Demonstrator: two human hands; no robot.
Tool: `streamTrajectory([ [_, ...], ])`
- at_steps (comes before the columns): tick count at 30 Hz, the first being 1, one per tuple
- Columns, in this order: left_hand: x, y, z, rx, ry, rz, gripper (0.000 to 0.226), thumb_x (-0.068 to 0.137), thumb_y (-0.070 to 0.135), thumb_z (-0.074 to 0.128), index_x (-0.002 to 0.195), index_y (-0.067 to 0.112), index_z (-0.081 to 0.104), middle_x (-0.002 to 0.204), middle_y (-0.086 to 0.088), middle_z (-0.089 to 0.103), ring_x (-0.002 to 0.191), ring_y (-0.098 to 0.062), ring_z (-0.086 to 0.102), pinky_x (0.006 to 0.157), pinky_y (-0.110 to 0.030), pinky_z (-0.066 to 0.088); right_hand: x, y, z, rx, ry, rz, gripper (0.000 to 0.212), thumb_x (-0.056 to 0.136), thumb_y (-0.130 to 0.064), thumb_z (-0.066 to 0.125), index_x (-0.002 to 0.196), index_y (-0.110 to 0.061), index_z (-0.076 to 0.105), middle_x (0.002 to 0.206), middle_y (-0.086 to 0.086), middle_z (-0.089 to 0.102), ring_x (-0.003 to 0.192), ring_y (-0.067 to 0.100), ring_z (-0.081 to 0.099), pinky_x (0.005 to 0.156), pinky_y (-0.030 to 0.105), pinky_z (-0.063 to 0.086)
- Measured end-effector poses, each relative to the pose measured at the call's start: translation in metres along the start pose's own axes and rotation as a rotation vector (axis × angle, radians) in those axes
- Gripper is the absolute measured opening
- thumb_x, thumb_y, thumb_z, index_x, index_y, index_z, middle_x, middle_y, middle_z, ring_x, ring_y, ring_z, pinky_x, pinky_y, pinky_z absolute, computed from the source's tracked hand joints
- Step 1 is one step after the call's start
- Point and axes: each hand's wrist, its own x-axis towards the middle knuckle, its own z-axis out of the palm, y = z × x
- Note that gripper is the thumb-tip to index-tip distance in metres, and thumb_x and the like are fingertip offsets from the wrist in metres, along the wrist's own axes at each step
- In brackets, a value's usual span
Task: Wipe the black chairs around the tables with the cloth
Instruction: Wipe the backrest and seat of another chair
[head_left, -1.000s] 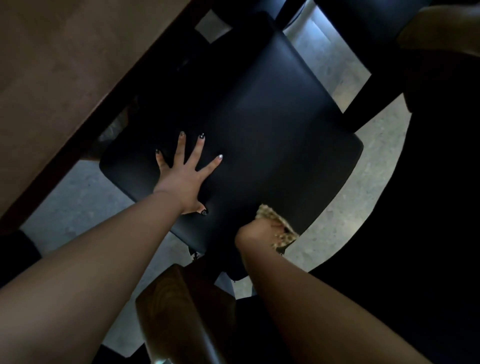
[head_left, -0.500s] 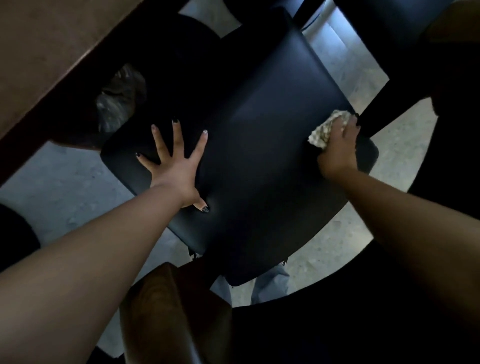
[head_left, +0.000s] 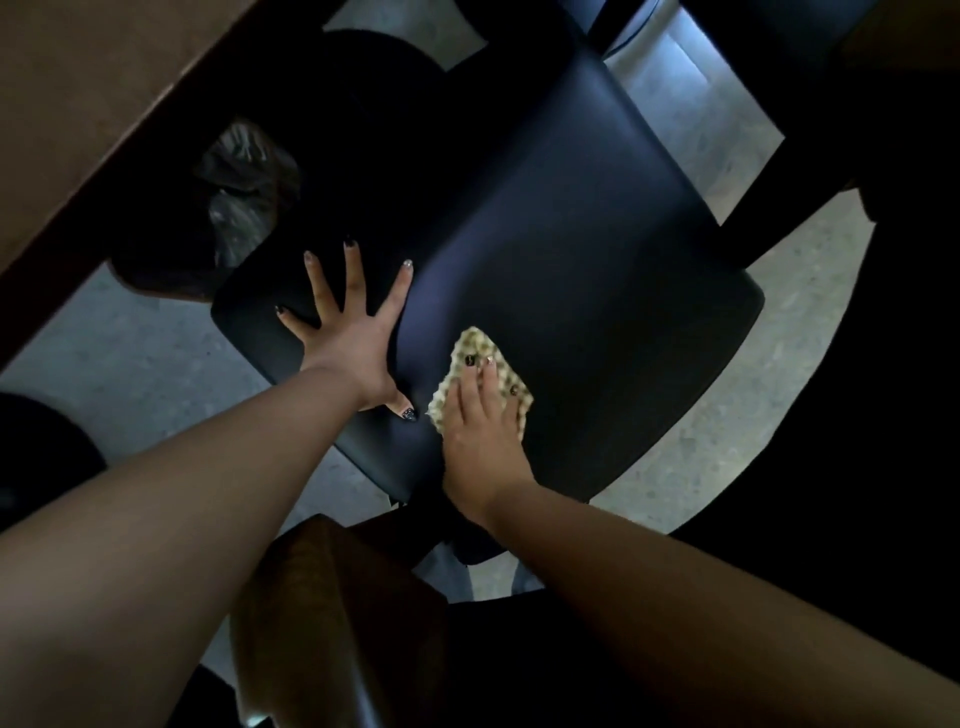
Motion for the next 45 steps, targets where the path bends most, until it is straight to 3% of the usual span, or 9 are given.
streamTrajectory([
  [3,0.001,0.0,0.0,-0.001,-0.001,-0.003,0.165,0.03,0.063,0.091,0.136,0.051,-0.035,0.146,-0.006,-0.047,0.133,-0.046,-0.04,0.097,-0.082,0.005,-0.01,0.01,-0.022,0.076,0.085,-0.084,0.075,0.09,-0.044,0.04,0.15,-0.006,0.015,0.158,0.021,-0.001,0.144,0.039,-0.009,0.113,0.061,-0.006],
  [5,0.001,0.0,0.001,-0.004,-0.004,-0.009,0.165,0.029,0.063,0.091,0.135,0.052,-0.036,0.147,-0.006,-0.047,0.133,-0.046,-0.04,0.097,-0.082,0.005,-0.016,0.024,-0.034,0.067,0.294,-0.156,0.062,0.087,-0.037,0.049,0.138,-0.003,0.038,0.147,0.026,0.029,0.136,0.043,0.027,0.109,0.059,0.027],
  [7,0.001,-0.001,0.001,-0.011,-0.007,-0.006,0.166,0.029,0.063,0.091,0.134,0.053,-0.037,0.146,-0.005,-0.048,0.133,-0.045,-0.041,0.097,-0.082,0.004,-0.016,0.041,-0.041,0.112,0.429,-0.095,0.038,0.085,-0.026,0.056,0.117,-0.007,0.048,0.12,0.018,0.048,0.101,0.034,0.052,0.076,0.043,0.049],
  [12,0.001,-0.001,0.001,-0.011,-0.01,-0.006,0.165,0.031,0.06,0.092,0.135,0.053,-0.036,0.147,-0.005,-0.047,0.133,-0.045,-0.041,0.097,-0.081,0.002,0.002,0.055,-0.019,0.145,0.111,0.139,0.046,0.091,-0.045,0.049,0.123,-0.019,0.028,0.121,0.007,0.044,0.099,0.025,0.055,0.066,0.033,0.037],
  [15,0.002,0.0,0.0,-0.018,-0.016,-0.008,0.164,0.031,0.06,0.091,0.136,0.053,-0.035,0.148,-0.005,-0.046,0.133,-0.046,-0.04,0.097,-0.082,0.003,0.017,0.041,-0.005,0.078,0.169,0.178,0.059,0.087,-0.052,0.052,0.124,-0.013,0.028,0.119,0.01,0.046,0.093,0.025,0.06,0.061,0.032,0.041],
  [24,0.005,-0.002,0.005,-0.012,0.009,-0.003,0.167,0.027,0.066,0.089,0.135,0.053,-0.037,0.147,-0.005,-0.047,0.133,-0.046,-0.041,0.096,-0.082,0.005,0.027,0.039,-0.03,-0.086,0.056,0.04,0.051,0.09,-0.024,0.057,0.129,-0.006,0.03,0.122,0.016,0.055,0.1,0.031,0.064,0.07,0.037,0.05],
  [30,0.006,-0.003,0.007,-0.031,0.019,0.004,0.168,0.023,0.065,0.089,0.136,0.055,-0.035,0.148,-0.004,-0.046,0.133,-0.046,-0.04,0.094,-0.084,0.004,0.04,0.158,-0.131,-0.143,0.454,0.246,0.033,0.088,-0.036,0.053,0.105,-0.007,0.056,0.107,0.019,0.061,0.092,0.038,0.063,0.07,0.037,0.045],
  [34,0.005,-0.003,0.006,-0.035,0.017,-0.003,0.167,0.025,0.065,0.09,0.136,0.054,-0.035,0.147,-0.005,-0.048,0.133,-0.046,-0.041,0.095,-0.083,0.004,0.051,0.209,-0.153,-0.083,0.452,0.369,0.043,0.089,-0.036,0.055,0.118,-0.004,0.051,0.121,0.022,0.05,0.101,0.042,0.057,0.081,0.044,0.045],
  [45,0.005,-0.002,0.005,-0.007,0.011,-0.007,0.166,0.027,0.067,0.088,0.139,0.05,-0.033,0.147,-0.008,-0.047,0.133,-0.048,-0.039,0.094,-0.084,0.006,0.066,0.156,-0.103,0.2,0.544,0.365,0.046,0.084,-0.023,0.056,0.127,-0.013,0.043,0.112,0.017,0.06,0.097,0.042,0.061,0.084,0.048,0.051],
])
